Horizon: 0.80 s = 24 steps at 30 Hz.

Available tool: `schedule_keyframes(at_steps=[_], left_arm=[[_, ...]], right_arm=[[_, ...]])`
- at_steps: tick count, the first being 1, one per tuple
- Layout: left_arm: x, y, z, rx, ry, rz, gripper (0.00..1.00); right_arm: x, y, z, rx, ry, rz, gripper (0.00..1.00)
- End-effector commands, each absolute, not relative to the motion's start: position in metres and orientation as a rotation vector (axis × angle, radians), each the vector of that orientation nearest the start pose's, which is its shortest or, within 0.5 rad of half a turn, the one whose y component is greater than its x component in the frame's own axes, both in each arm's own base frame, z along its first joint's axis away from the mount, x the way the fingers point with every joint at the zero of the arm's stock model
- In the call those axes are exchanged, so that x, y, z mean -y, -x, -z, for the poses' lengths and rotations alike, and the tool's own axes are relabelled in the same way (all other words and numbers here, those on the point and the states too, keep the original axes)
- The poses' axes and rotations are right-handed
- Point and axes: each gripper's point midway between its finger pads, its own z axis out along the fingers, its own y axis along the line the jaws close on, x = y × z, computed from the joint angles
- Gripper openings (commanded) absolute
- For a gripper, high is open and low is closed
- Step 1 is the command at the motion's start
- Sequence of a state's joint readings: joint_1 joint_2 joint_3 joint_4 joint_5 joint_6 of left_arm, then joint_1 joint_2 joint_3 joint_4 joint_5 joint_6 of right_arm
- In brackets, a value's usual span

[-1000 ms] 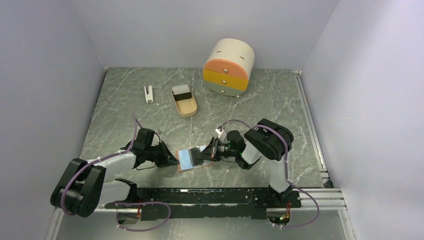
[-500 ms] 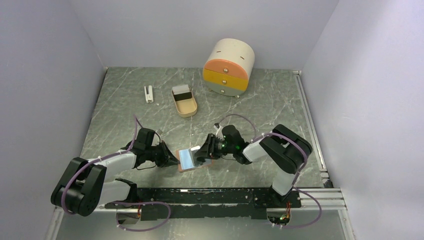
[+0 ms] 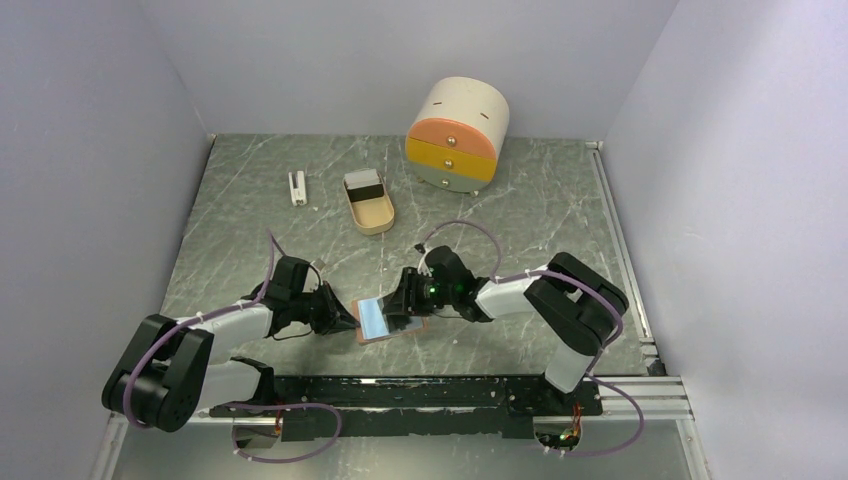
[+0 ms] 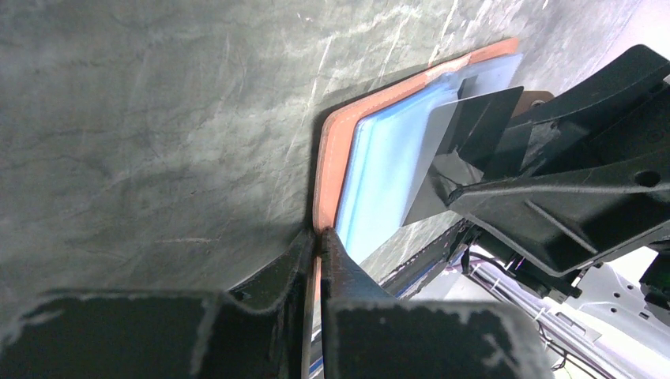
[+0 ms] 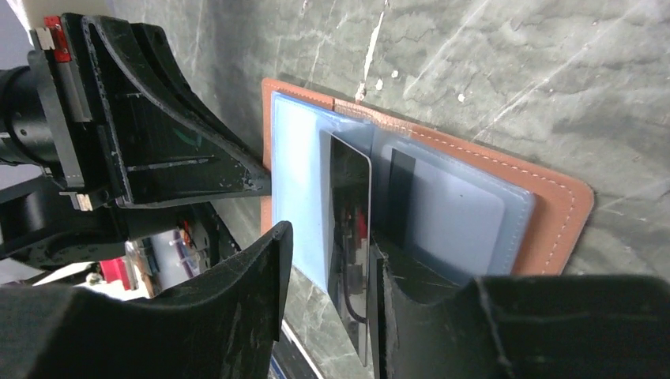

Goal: Put the credit cards into the card holder
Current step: Insert the credit card into the card holder.

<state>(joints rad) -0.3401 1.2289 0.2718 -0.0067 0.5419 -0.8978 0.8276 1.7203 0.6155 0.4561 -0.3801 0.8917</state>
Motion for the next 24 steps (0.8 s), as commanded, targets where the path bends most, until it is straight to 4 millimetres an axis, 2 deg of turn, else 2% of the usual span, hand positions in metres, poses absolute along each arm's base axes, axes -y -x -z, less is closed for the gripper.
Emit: schedule_keyframes(at_steps=[1,6,13,16,19,24], left_arm=[[0.187,-0.166,-0.011,-2.693,0.511,1.149,0.09],[0.188,-0.166,-0.011,-2.693,0.513,1.158,0.09],[0.187,-0.166,-0.012,-2.689,0.51,1.155,0.09],[0.188,-0.165,-0.012,-2.689,0.509,1.162,0.09],[0.188,-0.165,-0.011,-2.691,0.512,1.163,0.09],[0.187,-0.165,-0.011,-2.692,0.51,1.157,0.09]], right_arm=[[-0.314,-0.175,0.019,-2.694,0.135,-0.988,0.42],[-0.298,-0.18,0.024,-2.715,0.165,-0.825,0.43],[-0.281,-0.188,0.021,-2.72,0.222,-0.659,0.46],[-0.278,-0.189,0.02,-2.717,0.235,-0.633,0.47],[-0.282,-0.188,0.016,-2.703,0.239,-0.678,0.46],[-0.281,-0.187,0.012,-2.688,0.224,-0.69,0.38]])
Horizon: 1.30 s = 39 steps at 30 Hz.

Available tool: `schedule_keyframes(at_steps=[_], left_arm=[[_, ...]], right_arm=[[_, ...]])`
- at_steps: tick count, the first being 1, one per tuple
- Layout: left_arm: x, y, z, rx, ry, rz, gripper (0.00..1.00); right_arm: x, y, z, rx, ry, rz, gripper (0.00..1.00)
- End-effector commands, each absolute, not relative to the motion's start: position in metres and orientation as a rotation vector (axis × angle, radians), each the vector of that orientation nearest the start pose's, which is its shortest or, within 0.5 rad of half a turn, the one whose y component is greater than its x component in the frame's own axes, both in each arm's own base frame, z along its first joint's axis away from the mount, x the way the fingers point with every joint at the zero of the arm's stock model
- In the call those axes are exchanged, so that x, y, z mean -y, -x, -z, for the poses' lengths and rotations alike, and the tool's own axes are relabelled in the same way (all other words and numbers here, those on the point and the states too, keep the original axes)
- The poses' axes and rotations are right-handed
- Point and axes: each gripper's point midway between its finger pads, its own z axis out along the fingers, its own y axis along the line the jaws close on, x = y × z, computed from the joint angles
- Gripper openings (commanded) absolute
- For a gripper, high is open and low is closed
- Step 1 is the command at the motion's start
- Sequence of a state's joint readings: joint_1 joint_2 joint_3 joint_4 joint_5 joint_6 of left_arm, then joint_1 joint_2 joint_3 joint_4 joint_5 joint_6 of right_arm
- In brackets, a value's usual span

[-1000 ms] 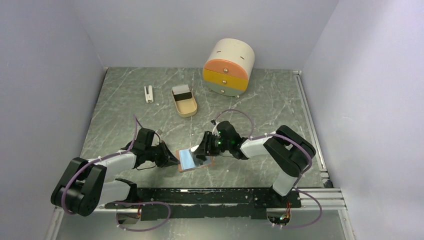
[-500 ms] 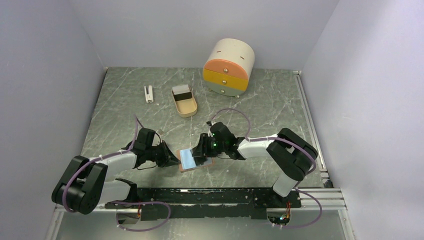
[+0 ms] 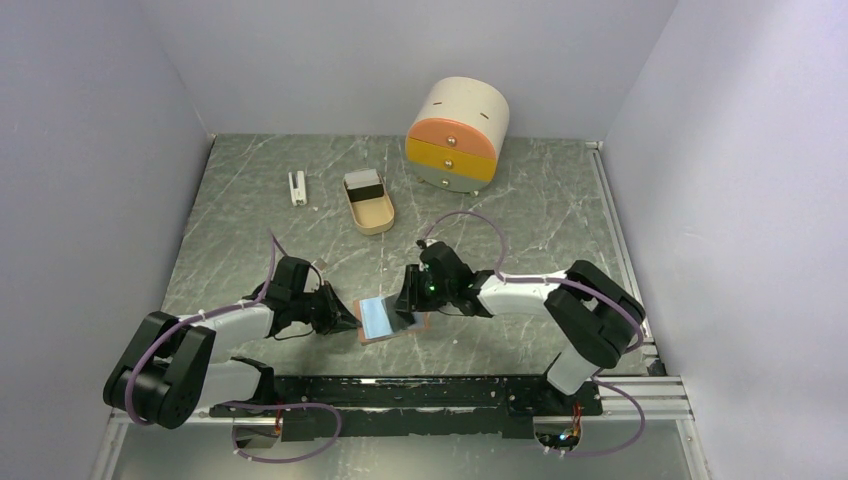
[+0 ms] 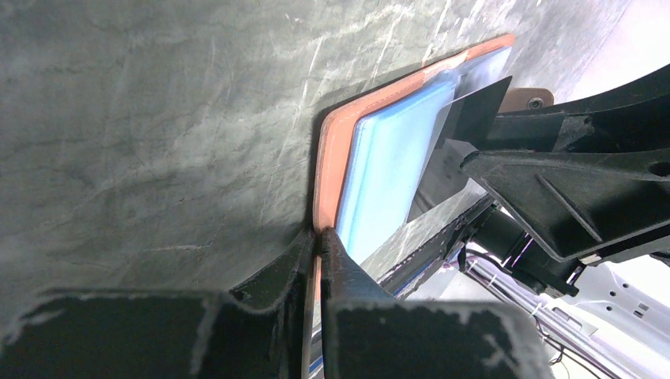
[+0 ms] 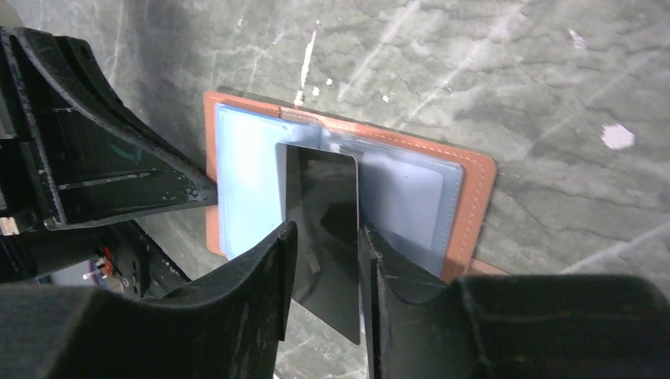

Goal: Put the credit cards into the card holder
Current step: Insert the credit card into the card holder.

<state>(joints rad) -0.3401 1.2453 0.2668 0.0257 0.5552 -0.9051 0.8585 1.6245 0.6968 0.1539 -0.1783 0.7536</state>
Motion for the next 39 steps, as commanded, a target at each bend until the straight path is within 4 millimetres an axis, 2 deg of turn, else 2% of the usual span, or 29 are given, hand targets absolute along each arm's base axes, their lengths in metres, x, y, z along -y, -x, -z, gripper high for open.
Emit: schedule_keyframes(at_steps=[1,5,12,19,28,34,39], left_arm=[[0.188,-0.165,-0.011,-2.692,0.51,1.16,0.09],[0.188,-0.165,-0.01,-2.693,0.51,1.164,0.09],[0.188,-0.165,-0.009,-2.697,0.51,1.164,0.09],[0.188,-0.165,-0.01,-2.7,0.504,1.163,0.09],[0.191,-0.163,-0.013,-2.685,0.518,1.206,0.09],[0.19,-0.159,-0.01,-2.694,0.519,1.206,0.09],[0.191,-0.158,-0.011,-2.686,0.524,1.215,0.09]], right_arm=[[-0.281,-0.187,0.012,-2.684,0.225,-0.692,0.36],[-0.284,-0.187,0.012,-2.665,0.243,-0.721,0.29],[-0.287,-0.199,0.02,-2.594,0.344,-0.642,0.27],[-0.282,-0.204,0.028,-2.559,0.323,-0.613,0.23],[-0.298,-0.189,0.024,-2.515,0.278,-0.653,0.17],[-0.289,-0.187,0.031,-2.474,0.201,-0.65,0.17],[-0.306,-0.178,0.022,-2.49,0.146,-0.78,0.2]])
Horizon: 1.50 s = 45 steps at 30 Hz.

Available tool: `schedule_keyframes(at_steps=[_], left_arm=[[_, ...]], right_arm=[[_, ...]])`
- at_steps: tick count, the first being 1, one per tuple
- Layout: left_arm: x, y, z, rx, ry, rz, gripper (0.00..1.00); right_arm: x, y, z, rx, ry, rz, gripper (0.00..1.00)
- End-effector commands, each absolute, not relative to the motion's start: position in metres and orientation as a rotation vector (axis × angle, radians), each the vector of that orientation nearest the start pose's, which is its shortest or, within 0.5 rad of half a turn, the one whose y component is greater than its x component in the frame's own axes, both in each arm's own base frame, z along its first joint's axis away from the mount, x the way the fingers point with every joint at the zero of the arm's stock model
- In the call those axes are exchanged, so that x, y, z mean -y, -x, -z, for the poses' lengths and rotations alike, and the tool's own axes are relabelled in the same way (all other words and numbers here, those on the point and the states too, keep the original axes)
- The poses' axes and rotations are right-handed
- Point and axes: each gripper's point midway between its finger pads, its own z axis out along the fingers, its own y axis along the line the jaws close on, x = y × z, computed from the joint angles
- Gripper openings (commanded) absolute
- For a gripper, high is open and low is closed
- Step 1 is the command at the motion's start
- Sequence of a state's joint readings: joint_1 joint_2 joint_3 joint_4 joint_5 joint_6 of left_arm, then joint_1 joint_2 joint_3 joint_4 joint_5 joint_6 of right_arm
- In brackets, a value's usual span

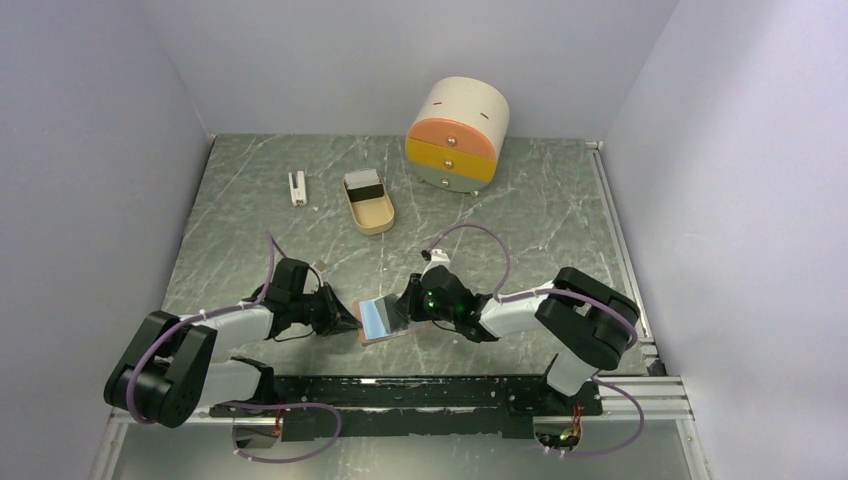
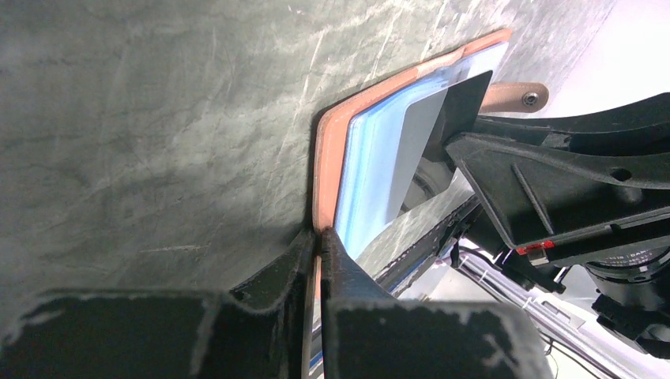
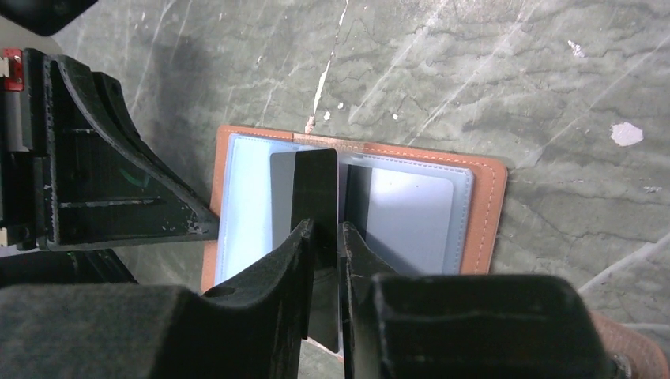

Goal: Put the credit cards into the card holder
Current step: Insert the credit card into the card holder.

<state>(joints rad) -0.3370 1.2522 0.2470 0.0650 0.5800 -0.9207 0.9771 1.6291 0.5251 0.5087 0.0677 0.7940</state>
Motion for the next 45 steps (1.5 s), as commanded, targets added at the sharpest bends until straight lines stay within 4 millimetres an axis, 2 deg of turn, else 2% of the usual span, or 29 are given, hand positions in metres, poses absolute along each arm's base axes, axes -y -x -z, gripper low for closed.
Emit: schedule_keyframes(at_steps=[1,7,12,19,25,32,33,35,38,43,45], left_arm=[[0.191,-0.159,-0.011,-2.684,0.526,1.217,0.09],[0.193,-0.159,-0.012,-2.675,0.527,1.239,0.09],[0.194,-0.16,-0.014,-2.67,0.514,1.249,0.09],[0.197,-0.165,-0.02,-2.658,0.499,1.267,0.09],[0.199,-0.168,-0.025,-2.651,0.482,1.277,0.09],[0.205,-0.17,-0.039,-2.59,0.441,1.355,0.09],[0.206,-0.172,-0.043,-2.576,0.43,1.367,0.12],[0.207,-0.174,-0.048,-2.551,0.416,1.379,0.17],[0.207,-0.176,-0.055,-2.52,0.399,1.39,0.2],[0.205,-0.175,-0.055,-2.512,0.394,1.371,0.23],[0.205,-0.174,-0.054,-2.515,0.401,1.374,0.2]], right_arm=[[-0.31,-0.174,0.021,-2.502,0.14,-0.81,0.22],[-0.319,-0.164,0.011,-2.552,0.106,-0.883,0.27],[-0.322,-0.161,0.012,-2.585,0.149,-0.849,0.31],[-0.345,-0.156,0.0,-2.564,0.27,-0.916,0.33],[-0.352,-0.15,-0.001,-2.555,0.292,-0.986,0.34],[-0.364,-0.144,-0.008,-2.53,0.307,-1.106,0.38],[-0.365,-0.145,-0.01,-2.529,0.304,-1.109,0.38],[-0.366,-0.144,-0.012,-2.529,0.292,-1.123,0.37],[-0.365,-0.141,-0.014,-2.527,0.253,-1.162,0.28],[-0.362,-0.141,-0.015,-2.517,0.215,-1.17,0.27],[-0.362,-0.142,-0.016,-2.516,0.209,-1.167,0.28]])
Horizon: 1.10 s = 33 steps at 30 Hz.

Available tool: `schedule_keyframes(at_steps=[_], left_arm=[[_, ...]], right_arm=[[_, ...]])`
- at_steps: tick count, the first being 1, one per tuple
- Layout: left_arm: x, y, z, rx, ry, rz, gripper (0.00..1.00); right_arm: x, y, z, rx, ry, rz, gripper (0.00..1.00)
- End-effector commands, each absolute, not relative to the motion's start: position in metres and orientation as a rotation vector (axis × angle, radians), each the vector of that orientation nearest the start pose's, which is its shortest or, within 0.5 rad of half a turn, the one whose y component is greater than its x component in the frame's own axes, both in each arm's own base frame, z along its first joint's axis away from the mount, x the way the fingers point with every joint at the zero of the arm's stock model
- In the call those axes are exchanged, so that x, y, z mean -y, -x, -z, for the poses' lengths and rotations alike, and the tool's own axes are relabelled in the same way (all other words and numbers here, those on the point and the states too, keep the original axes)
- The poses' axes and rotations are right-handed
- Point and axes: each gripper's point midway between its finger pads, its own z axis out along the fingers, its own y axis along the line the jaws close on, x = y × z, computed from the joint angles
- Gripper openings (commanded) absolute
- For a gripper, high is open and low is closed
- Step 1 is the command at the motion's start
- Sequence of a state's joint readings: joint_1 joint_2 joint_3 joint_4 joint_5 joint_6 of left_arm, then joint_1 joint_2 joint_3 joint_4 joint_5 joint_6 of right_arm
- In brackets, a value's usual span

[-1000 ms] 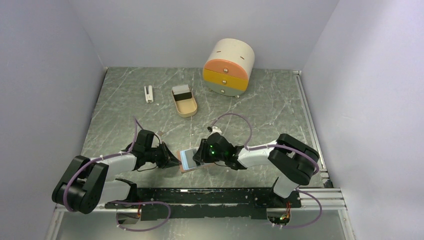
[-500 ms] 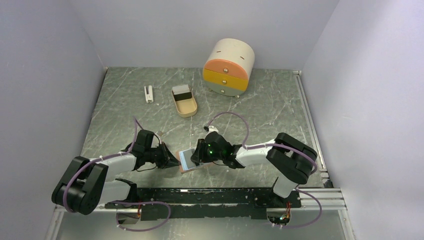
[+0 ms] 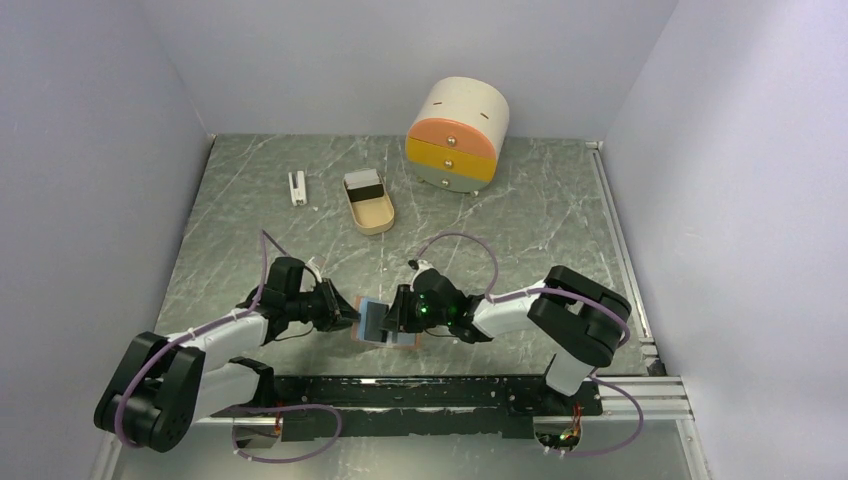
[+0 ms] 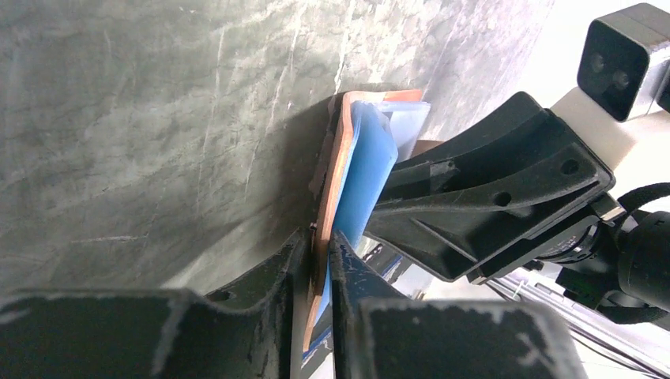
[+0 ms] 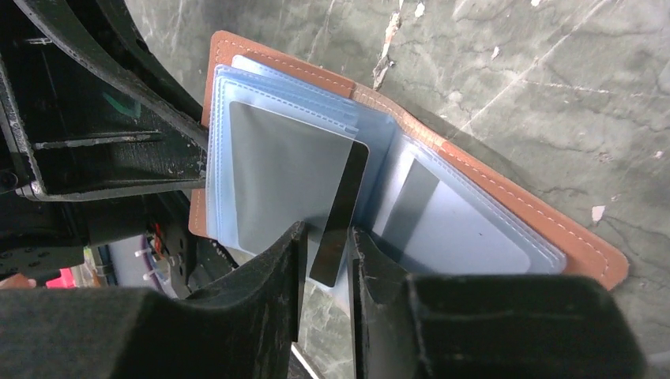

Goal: Put the credit cards into the card holder
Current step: Insert the credit card into the card holder.

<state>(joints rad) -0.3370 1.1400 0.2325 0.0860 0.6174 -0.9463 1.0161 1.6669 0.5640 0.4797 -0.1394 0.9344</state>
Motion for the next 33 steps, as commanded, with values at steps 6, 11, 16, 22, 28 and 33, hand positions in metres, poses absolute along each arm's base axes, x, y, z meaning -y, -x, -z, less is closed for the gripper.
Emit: schedule_keyframes(at_steps=[6,11,16,22,28,33], left_arm=[[0.207,-0.175,-0.06,-2.501,0.382,1.388,0.09],[0.203,-0.179,-0.062,-2.517,0.36,1.324,0.09],[0.204,-0.181,-0.064,-2.531,0.344,1.314,0.19],[0.207,-0.184,-0.074,-2.506,0.335,1.349,0.29],[0.208,-0.185,-0.075,-2.503,0.344,1.357,0.32],[0.206,-0.184,-0.075,-2.507,0.342,1.336,0.34]], right_arm=[[-0.355,-0.147,-0.018,-2.527,0.227,-1.085,0.38],[-0.343,-0.152,-0.029,-2.532,0.255,-0.989,0.43],[-0.331,-0.154,-0.032,-2.519,0.278,-0.919,0.41],[-0.334,-0.165,-0.029,-2.482,0.29,-0.921,0.3],[-0.344,-0.166,-0.017,-2.499,0.327,-0.93,0.26],[-0.348,-0.166,-0.014,-2.505,0.335,-0.945,0.24]])
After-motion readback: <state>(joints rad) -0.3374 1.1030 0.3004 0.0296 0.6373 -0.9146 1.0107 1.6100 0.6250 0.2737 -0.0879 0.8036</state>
